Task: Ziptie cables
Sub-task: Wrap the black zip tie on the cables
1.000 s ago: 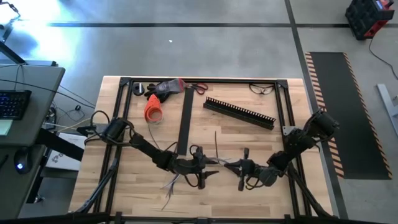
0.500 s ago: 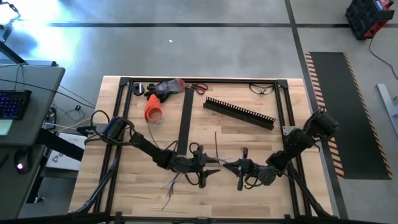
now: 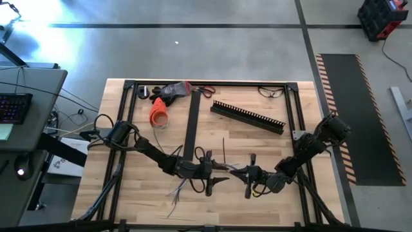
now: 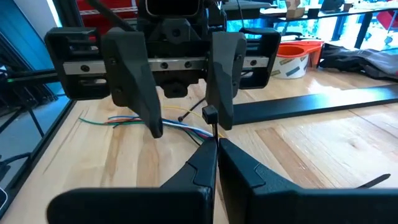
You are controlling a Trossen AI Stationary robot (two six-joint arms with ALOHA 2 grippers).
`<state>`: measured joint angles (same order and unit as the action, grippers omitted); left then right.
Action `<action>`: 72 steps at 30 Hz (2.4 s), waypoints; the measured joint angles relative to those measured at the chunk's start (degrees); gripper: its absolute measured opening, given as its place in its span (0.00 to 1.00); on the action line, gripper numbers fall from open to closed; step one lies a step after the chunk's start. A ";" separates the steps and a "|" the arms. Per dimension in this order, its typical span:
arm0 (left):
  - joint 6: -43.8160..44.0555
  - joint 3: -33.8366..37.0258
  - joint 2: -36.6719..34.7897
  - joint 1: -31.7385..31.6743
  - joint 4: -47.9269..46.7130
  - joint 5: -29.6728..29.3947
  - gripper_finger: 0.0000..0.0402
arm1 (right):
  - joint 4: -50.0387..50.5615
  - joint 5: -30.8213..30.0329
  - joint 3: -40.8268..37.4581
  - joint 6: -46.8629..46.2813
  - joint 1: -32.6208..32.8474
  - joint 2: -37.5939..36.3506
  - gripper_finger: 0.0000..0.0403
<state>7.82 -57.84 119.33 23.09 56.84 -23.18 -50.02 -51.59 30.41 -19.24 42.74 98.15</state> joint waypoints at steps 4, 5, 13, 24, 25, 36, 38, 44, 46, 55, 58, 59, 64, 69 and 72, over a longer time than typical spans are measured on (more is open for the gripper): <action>0.02 0.00 0.02 -0.02 0.00 -0.02 0.41 | -0.02 0.07 0.00 -0.04 0.00 0.00 0.00; 0.00 0.00 0.00 -0.02 -0.02 -0.02 0.41 | -0.02 0.18 0.00 -0.23 0.00 0.00 0.00; 0.43 0.00 0.02 0.24 -0.37 -0.04 0.41 | 0.02 1.05 0.00 -0.23 0.00 -0.01 0.00; 0.45 0.00 0.02 -0.09 -0.46 -0.07 0.39 | 0.48 2.34 0.00 -0.27 0.00 -0.02 0.00; 0.46 0.00 0.02 -0.23 -0.46 0.00 0.38 | 0.49 2.34 0.00 -0.27 0.00 -0.02 0.00; 0.04 0.00 0.04 -0.81 -0.45 2.34 0.22 | 0.48 2.54 0.00 -0.27 0.00 -0.02 0.00; 0.36 0.00 0.09 -1.24 -0.42 3.45 0.20 | 0.48 2.67 0.00 -0.27 0.00 -0.02 0.00; 0.53 0.00 0.09 -1.73 -0.43 3.60 0.18 | 0.46 3.45 0.00 -0.27 0.00 -0.02 0.00; 0.52 0.00 0.09 -1.71 -0.43 3.61 0.18 | 0.46 3.45 0.00 -0.27 0.00 -0.02 0.00; 0.25 -0.73 0.46 -1.70 -0.03 6.32 0.18 | 0.44 2.13 0.00 -0.13 0.00 -0.02 0.00; -0.46 -2.51 1.92 -1.70 -0.02 6.25 0.18 | 0.48 2.19 0.00 -0.10 0.00 -0.02 0.00; -0.40 -3.31 2.73 -1.70 0.08 6.17 0.18 | 0.68 2.19 0.00 -0.10 0.05 -0.02 0.00; -0.04 -5.95 5.53 -1.56 0.60 5.47 0.15 | 1.33 3.03 -0.07 -0.19 0.17 0.02 0.00; -0.98 -5.95 5.44 -0.72 0.33 3.53 0.06 | 1.49 3.02 -0.07 -0.23 0.15 0.02 0.00; -1.51 -5.95 5.42 -0.42 0.31 2.87 0.01 | 1.44 3.04 -0.07 -0.23 0.13 0.02 0.00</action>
<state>6.31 -63.79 124.75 22.67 57.15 -20.31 -48.58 -48.56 30.35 -19.46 42.87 98.17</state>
